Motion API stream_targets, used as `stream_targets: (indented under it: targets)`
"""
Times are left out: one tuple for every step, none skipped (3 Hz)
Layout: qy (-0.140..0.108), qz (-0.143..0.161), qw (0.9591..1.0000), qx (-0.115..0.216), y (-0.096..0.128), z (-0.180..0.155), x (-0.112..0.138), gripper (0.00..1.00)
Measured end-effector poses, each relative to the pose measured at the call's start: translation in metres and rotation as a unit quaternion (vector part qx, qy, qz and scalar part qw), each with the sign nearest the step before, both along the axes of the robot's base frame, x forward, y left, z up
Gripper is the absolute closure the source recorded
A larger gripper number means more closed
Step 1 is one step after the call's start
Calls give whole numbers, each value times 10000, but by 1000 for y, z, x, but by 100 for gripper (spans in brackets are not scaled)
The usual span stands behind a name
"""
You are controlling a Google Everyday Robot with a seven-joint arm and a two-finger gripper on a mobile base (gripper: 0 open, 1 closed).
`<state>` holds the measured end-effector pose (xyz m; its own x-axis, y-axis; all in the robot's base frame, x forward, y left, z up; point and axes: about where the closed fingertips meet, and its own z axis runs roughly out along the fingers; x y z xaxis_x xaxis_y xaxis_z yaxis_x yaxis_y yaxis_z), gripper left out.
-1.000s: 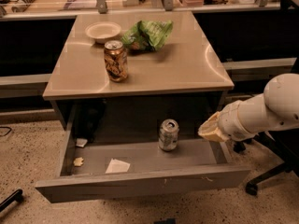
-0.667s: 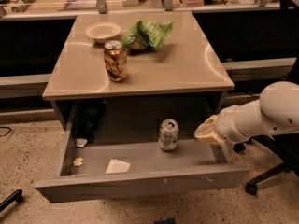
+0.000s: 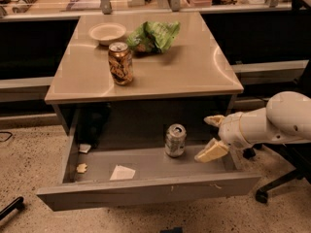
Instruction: Pick 7up can from top drawer and place on counter
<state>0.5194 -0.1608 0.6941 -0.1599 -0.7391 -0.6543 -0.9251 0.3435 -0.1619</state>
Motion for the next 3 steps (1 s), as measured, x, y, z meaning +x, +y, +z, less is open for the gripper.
stream_targets:
  targets:
    - [-142,9,9996,260,10,-5,10,25]
    - [-256,52,9982,539,27,-11,21,25]
    - [-255,200,9968,734,48,-19,28,22]
